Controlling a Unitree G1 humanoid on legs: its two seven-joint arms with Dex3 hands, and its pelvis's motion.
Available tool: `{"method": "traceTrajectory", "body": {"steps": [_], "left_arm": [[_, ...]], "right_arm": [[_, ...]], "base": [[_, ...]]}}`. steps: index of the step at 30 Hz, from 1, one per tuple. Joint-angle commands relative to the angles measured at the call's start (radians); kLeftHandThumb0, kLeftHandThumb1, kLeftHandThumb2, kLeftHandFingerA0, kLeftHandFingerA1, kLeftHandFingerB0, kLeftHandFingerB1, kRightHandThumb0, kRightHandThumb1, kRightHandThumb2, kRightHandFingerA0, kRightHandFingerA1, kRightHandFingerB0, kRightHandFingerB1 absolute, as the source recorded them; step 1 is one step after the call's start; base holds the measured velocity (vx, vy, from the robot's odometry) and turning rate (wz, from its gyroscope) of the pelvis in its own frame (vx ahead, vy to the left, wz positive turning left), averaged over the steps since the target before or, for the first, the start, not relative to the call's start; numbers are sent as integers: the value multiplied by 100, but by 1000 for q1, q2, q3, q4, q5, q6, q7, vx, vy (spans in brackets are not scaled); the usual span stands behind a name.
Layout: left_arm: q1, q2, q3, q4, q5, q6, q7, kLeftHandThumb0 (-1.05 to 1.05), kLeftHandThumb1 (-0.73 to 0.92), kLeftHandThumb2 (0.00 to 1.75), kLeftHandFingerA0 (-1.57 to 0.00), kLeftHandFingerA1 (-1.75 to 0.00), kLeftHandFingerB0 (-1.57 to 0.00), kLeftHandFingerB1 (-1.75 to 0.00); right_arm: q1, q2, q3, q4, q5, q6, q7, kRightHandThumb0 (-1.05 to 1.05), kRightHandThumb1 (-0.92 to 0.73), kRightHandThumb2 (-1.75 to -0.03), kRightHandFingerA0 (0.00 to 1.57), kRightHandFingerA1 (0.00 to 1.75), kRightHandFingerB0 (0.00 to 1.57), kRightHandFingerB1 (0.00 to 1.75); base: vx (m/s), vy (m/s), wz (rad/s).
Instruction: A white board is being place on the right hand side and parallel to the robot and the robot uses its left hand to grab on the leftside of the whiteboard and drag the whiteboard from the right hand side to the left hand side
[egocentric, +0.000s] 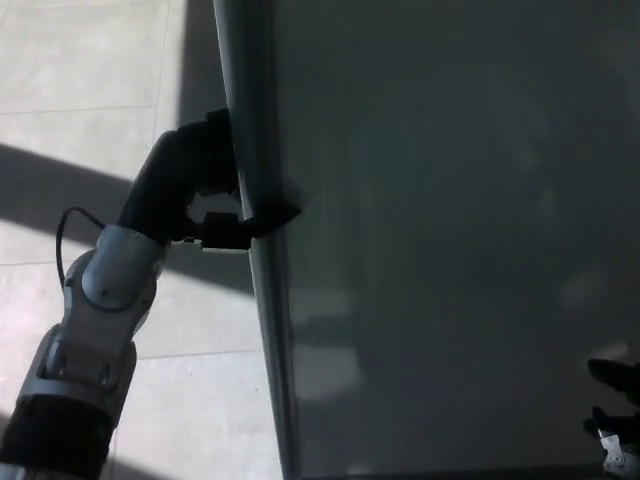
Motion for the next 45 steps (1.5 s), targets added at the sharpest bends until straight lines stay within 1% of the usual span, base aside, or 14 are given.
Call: {"method": "traceTrajectory", "body": {"steps": [1,7,11,12,16,17,21,22,34,35,36,42,43,45], "left_arm": [[34,53,79,-63,-87,-15,-42,-34,46,80,-110,-140,-90,-129],[73,105,146,-111,-109,15,-71,-30,67,55,-72,-175,-57,-157],[87,121,192,-118,-162,35,-118,-25,63,56,-74,-175,-57,-168],[94,131,201,-125,-154,47,-118,-37,46,79,-107,-140,-88,-127],[113,147,234,-133,-167,71,-122,-35,46,78,-104,-139,-85,-125],[114,150,243,-129,-175,70,-127,-28,63,55,-72,-172,-64,-154],[114,163,289,-116,-188,85,-121,-27,62,58,-80,-170,-69,-152],[110,172,314,-90,-207,73,-133,-30,46,79,-111,-141,-86,-125],[42,294,465,117,-227,-7,-114,-29,59,61,-88,-161,-81,-136],[40,297,471,124,-234,-8,-119,-28,58,61,-87,-161,-82,-135],[37,306,487,137,-249,-12,-132,-26,59,60,-86,-163,-80,-140],[25,344,548,191,-268,-15,-149,-18,60,58,-82,-165,-79,-140],[23,371,561,231,-262,-49,-158,-26,44,83,-115,-135,-92,-114],[19,391,570,260,-256,-59,-157,-26,58,61,-88,-162,-86,-128]], "right_arm": [[10,-12,-2,1,5,14,-12,-51,-66,-106,57,64,28,51],[17,-3,-21,3,26,3,12,-49,-65,-106,57,65,27,51],[18,3,-24,5,26,6,6,-48,-64,-105,57,65,28,52],[20,5,-25,4,26,10,5,-50,-64,-105,57,65,27,51],[25,5,-22,3,21,3,-2,-49,-65,-106,58,65,28,52],[24,5,-21,3,20,5,-3,-48,-64,-106,57,65,28,52],[23,5,-23,3,22,6,3,-48,-65,-106,58,65,28,52],[26,4,-22,3,21,3,1,-49,-64,-106,58,65,28,52],[35,14,-33,7,40,0,23,-45,-63,-105,55,65,27,53],[35,13,-32,7,39,0,21,-54,-83,-66,59,47,38,41],[36,13,-31,7,35,0,15,-46,-64,-105,56,65,28,52],[38,11,-25,8,27,11,0,-49,-64,-105,56,64,28,52],[35,14,-25,8,28,9,1,-49,-64,-105,57,65,28,52],[34,16,-24,7,29,8,3,-49,-64,-105,57,65,28,52]], "base": [[0,0,0],[0,0,0],[0,0,0],[0,0,0],[0,0,0],[0,0,0],[0,0,0],[0,0,0],[0,0,0],[0,0,0],[0,0,0],[0,0,0],[0,0,0],[0,0,0]]}}
